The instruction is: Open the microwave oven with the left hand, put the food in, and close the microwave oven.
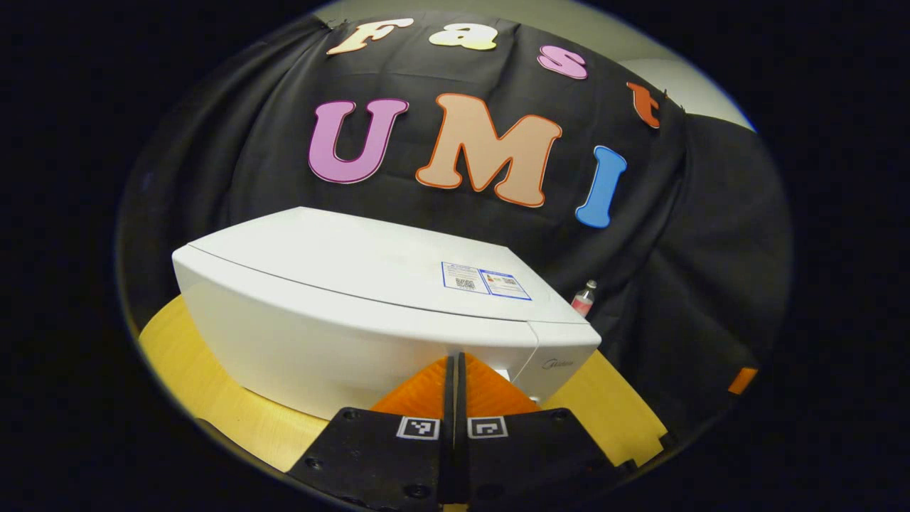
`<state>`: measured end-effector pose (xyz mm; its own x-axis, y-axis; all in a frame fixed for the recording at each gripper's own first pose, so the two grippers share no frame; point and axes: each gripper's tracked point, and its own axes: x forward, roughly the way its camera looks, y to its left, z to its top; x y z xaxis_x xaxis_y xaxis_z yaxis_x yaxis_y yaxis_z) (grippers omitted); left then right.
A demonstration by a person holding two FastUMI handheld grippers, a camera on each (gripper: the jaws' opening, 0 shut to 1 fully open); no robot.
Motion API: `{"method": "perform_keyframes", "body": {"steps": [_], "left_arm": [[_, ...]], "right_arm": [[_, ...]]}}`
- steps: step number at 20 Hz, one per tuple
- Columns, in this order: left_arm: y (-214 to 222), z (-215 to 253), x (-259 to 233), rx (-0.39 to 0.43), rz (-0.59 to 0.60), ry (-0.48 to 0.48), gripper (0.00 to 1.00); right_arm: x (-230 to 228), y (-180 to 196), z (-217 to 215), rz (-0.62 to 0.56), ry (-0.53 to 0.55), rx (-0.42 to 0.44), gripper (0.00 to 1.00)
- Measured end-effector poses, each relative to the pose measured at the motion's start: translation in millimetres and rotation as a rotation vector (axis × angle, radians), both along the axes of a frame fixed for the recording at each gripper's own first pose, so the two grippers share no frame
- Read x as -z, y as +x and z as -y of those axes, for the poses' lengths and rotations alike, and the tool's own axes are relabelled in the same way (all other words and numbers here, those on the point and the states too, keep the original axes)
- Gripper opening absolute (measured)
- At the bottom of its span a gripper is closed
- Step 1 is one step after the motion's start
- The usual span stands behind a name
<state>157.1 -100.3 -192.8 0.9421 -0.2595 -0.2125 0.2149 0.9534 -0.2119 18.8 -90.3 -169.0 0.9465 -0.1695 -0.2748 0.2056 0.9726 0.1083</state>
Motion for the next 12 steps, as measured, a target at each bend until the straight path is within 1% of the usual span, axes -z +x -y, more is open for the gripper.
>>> {"method": "perform_keyframes", "body": {"steps": [6, 9, 12], "left_arm": [[-1.0, -0.3, 3.2, 0.008, -0.011, 0.023, 0.0], [-10.1, -14.9, 1.5, -0.035, -0.023, 0.052, 0.0], [-31.2, -25.5, -3.1, -0.045, -0.024, 0.052, 0.0]], "right_arm": [[-8.6, 2.8, -7.6, 0.011, -0.015, -0.03, 0.91], [-14.9, 6.3, -13.8, 0.024, -0.029, -0.052, 0.91], [-21.1, 8.4, -20.9, 0.037, -0.034, -0.076, 0.91]]}}
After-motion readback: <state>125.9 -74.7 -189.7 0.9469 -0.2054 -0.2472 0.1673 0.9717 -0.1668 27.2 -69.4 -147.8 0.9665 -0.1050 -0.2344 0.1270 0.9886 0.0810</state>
